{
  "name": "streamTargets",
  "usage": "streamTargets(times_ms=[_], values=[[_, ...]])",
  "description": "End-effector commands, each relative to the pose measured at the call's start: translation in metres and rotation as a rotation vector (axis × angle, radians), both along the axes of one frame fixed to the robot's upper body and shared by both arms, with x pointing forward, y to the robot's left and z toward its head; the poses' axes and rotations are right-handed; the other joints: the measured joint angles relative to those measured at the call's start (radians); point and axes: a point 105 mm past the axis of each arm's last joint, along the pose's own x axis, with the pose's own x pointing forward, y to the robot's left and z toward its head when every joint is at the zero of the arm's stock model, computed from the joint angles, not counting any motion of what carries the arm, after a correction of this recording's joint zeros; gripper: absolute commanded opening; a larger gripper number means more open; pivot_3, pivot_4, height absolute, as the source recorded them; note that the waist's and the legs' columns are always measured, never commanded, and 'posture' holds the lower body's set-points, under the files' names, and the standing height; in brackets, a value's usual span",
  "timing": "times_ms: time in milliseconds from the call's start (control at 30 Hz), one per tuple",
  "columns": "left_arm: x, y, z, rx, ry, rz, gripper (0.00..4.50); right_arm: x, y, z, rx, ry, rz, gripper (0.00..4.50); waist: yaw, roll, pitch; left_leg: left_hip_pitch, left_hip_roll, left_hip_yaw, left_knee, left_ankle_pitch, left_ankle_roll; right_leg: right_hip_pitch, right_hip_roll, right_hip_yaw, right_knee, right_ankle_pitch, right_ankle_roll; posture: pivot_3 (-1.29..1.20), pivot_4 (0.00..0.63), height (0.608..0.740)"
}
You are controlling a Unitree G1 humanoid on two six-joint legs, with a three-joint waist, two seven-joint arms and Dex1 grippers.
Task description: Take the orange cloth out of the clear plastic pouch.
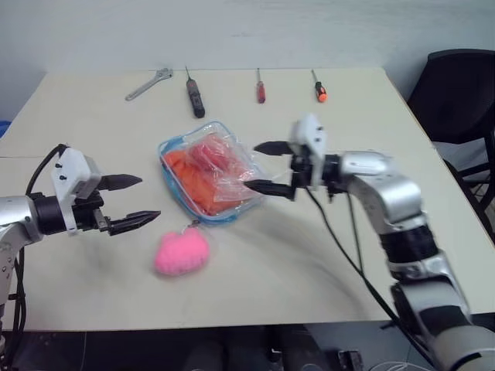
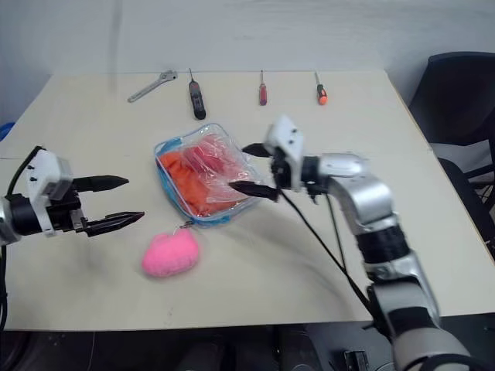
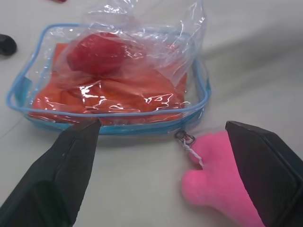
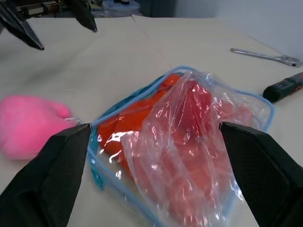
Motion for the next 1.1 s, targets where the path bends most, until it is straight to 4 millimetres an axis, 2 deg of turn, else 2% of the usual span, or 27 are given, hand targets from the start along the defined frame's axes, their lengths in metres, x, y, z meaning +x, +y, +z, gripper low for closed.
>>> streamTargets(times_ms=[33, 100, 300, 333, 400, 467, 567, 767, 1000, 1100], values=[[-0.002, 0.004, 0.004, 0.035, -0.052, 0.026, 4.47, 0.018, 0.028, 0.007, 0.003, -0.064, -0.032, 4.50, -0.003, 0.000, 0.000, -0.002, 0.000, 0.000, 0.000, 0.000, 0.000, -0.002, 0.000, -0.001, 0.000, 0.000, 0.000, 0.00, 0.150, 0.740], [-0.004, 0.008, 0.003, 0.036, -0.055, 0.044, 4.47, 0.027, 0.042, 0.006, 0.018, -0.059, -0.055, 4.50, -0.006, -0.001, -0.001, -0.012, -0.001, -0.001, 0.002, 0.000, 0.000, -0.011, 0.000, -0.001, 0.001, 0.000, 0.000, 0.00, 0.150, 0.740], [-0.008, 0.013, 0.001, 0.044, -0.071, 0.087, 4.47, 0.041, 0.073, 0.004, 0.046, -0.056, -0.093, 4.50, -0.017, -0.001, -0.001, -0.015, -0.002, -0.003, 0.004, 0.000, 0.000, -0.012, -0.002, -0.005, 0.001, 0.000, 0.000, 0.00, 0.150, 0.740], [-0.009, 0.013, 0.000, 0.045, -0.073, 0.090, 4.49, 0.044, 0.075, 0.004, 0.052, -0.050, -0.106, 4.32, -0.023, -0.001, -0.001, -0.015, -0.002, -0.003, 0.004, 0.000, 0.000, -0.011, -0.002, -0.005, 0.001, 0.000, 0.000, 0.00, 0.150, 0.740], [-0.011, 0.014, -0.001, 0.050, -0.077, 0.100, 4.50, 0.049, 0.077, 0.004, 0.069, -0.039, -0.133, 3.87, -0.029, -0.001, -0.001, -0.015, -0.002, -0.003, 0.004, 0.000, -0.001, -0.011, -0.002, -0.005, 0.001, 0.000, 0.000, 0.00, 0.150, 0.740], [-0.011, 0.015, -0.002, 0.053, -0.079, 0.106, 4.50, 0.052, 0.077, 0.005, 0.078, -0.037, -0.140, 3.23, -0.031, -0.001, -0.001, -0.014, -0.002, -0.003, 0.004, 0.001, -0.002, -0.011, -0.002, -0.005, 0.002, 0.000, 0.000, 0.00, 0.150, 0.740], [-0.012, 0.016, -0.004, 0.058, -0.080, 0.114, 4.50, 0.055, 0.077, 0.001, 0.071, -0.036, -0.155, 2.10, -0.036, -0.001, -0.001, -0.014, -0.001, -0.003, 0.004, 0.001, -0.002, -0.011, -0.002, -0.005, 0.003, 0.000, 0.000, 0.00, 0.150, 0.740], [-0.011, 0.017, -0.004, 0.061, -0.087, 0.121, 4.50, 0.057, 0.078, -0.011, 0.034, -0.036, -0.156, 0.12, -0.051, -0.001, -0.001, -0.014, -0.001, -0.003, 0.004, 0.001, -0.002, -0.011, -0.002, -0.004, 0.003, 0.000, 0.000, 0.00, 0.150, 0.740], [-0.008, 0.019, -0.002, 0.070, -0.099, 0.130, 4.50, 0.057, 0.079, -0.010, 0.036, -0.058, -0.149, 0.05, -0.054, -0.001, -0.001, -0.014, -0.001, -0.003, 0.004, 0.001, -0.002, -0.012, -0.002, -0.004, 0.003, 0.000, -0.001, 0.00, 0.150, 0.740], [-0.006, 0.019, -0.003, 0.073, -0.098, 0.127, 4.50, 0.054, 0.080, -0.002, 0.071, -0.077, -0.132, 0.05, -0.054, -0.001, -0.001, -0.014, -0.001, -0.003, 0.004, 0.001, -0.002, -0.012, -0.002, -0.004, 0.004, 0.000, -0.001, 0.00, 0.150, 0.740]])
